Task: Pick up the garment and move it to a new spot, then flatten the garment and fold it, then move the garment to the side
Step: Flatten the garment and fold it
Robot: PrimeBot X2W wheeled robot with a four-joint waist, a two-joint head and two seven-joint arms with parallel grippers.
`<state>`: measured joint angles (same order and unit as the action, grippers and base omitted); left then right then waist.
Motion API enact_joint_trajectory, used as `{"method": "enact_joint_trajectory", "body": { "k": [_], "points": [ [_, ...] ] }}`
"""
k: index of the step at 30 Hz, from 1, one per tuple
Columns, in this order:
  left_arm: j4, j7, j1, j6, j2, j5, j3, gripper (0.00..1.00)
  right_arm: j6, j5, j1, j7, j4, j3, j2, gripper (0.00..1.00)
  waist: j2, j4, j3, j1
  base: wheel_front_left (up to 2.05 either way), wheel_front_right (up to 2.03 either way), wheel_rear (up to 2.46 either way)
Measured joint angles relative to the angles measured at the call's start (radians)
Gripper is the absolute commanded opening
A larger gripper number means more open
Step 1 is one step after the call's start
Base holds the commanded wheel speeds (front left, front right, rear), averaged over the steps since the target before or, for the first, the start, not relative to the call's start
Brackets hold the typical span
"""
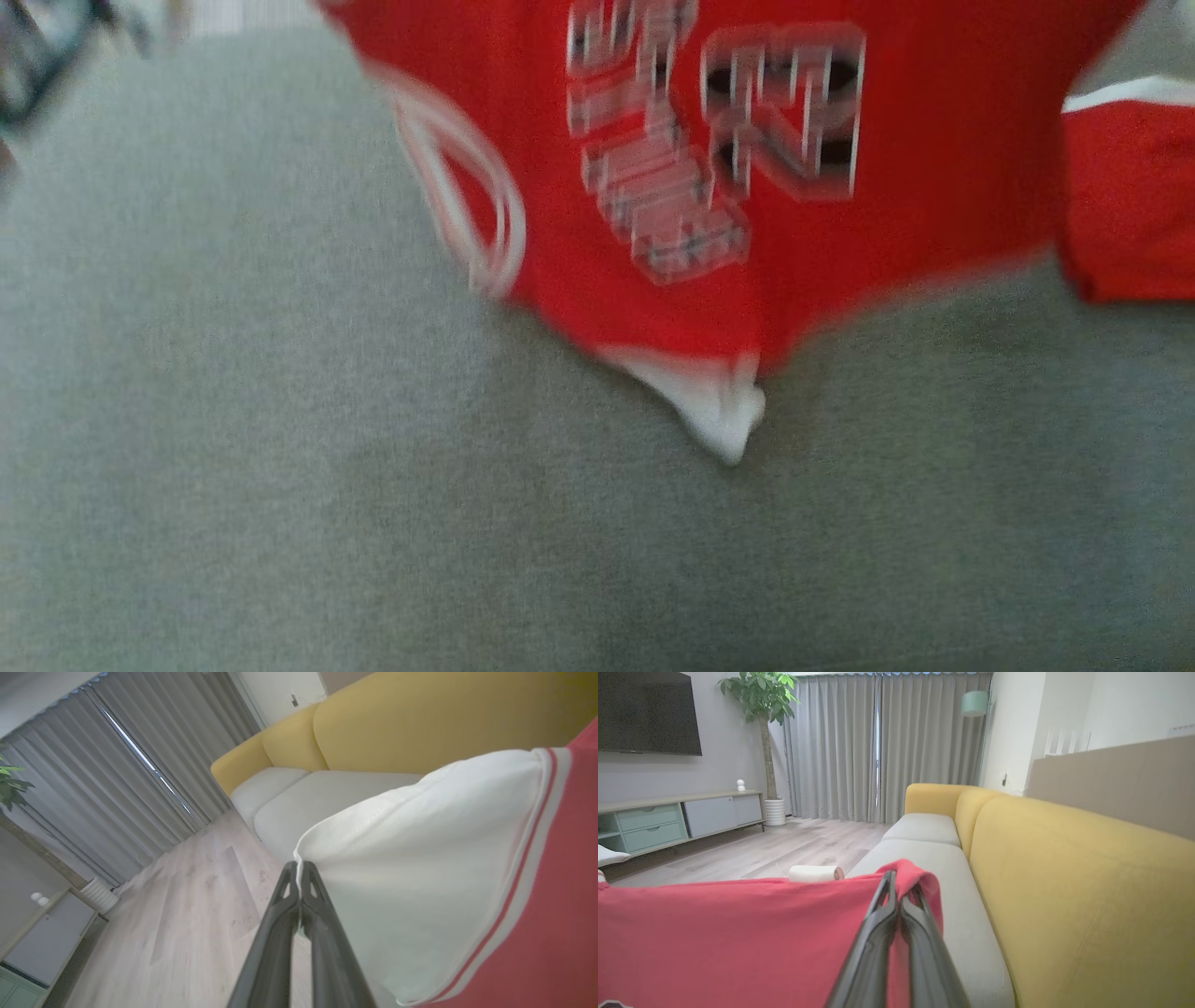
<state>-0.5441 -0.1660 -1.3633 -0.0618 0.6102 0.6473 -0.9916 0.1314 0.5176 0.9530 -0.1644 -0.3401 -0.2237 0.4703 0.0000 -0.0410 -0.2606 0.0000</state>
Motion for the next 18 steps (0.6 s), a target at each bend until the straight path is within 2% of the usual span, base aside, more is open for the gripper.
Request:
{"method": "enact_joint_trajectory", "body": {
  "k": [5, 9, 13, 18],
  "points": [
    [-0.126, 0.123, -0.213, 0.040, -0.061, -0.095, 0.037, 0.00, 0.000, -0.038, 0.249, 0.078, -0.128, -0.027, 0.017, 0.00, 0.0000, 0.021, -0.086, 0.0003, 0.00, 0.00, 0.00],
    [-0.216, 0.255, -0.318, 0.072, -0.095, -0.162, 0.054, 0.00, 0.000, -0.063, 0.369, 0.157, -0.214, -0.072, 0.023, 0.00, 0.0000, 0.039, -0.139, 0.0003, 0.00, 0.00, 0.00],
    [-0.280, 0.337, -0.335, 0.069, -0.117, -0.165, 0.055, 0.00, 0.000, -0.062, 0.398, 0.208, -0.272, -0.129, 0.041, 0.00, 0.0000, 0.053, -0.175, 0.0002, 0.00, 0.00, 0.00],
    [-0.299, 0.390, -0.281, 0.042, -0.129, -0.163, 0.048, 0.00, 0.000, -0.027, 0.379, 0.261, -0.352, -0.180, 0.059, 0.00, -0.0001, 0.070, -0.216, 0.0003, 0.00, 0.00, 0.00]
  ]
}}
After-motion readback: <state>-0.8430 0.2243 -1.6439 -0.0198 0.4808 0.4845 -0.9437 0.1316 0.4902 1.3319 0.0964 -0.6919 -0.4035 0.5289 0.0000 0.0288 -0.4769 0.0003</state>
